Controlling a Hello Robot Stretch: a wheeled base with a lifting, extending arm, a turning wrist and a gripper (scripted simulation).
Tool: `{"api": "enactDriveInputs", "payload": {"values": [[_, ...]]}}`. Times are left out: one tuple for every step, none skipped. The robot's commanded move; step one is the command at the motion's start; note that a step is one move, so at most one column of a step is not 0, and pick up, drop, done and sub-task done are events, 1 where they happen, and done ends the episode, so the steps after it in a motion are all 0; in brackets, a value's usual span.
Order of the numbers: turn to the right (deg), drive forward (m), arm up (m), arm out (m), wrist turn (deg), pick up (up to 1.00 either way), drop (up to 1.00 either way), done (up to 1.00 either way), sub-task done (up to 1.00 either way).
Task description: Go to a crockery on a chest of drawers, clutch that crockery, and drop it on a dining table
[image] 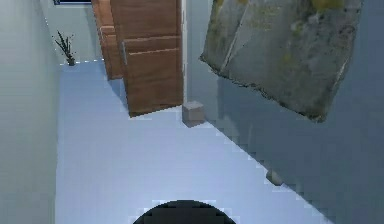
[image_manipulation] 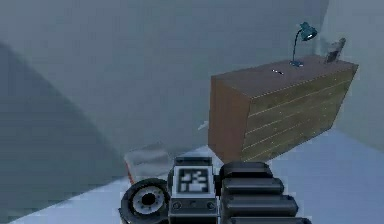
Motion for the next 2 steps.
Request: {"api": "enactDriveInputs", "payload": {"values": [[12.0,0.00,0.00,0.00,0.0,0.00,0.00,0.00,0.00],[0.0,0.40,0.00,0.00,0.0,0.00,0.00,0.00,0.00]]}}
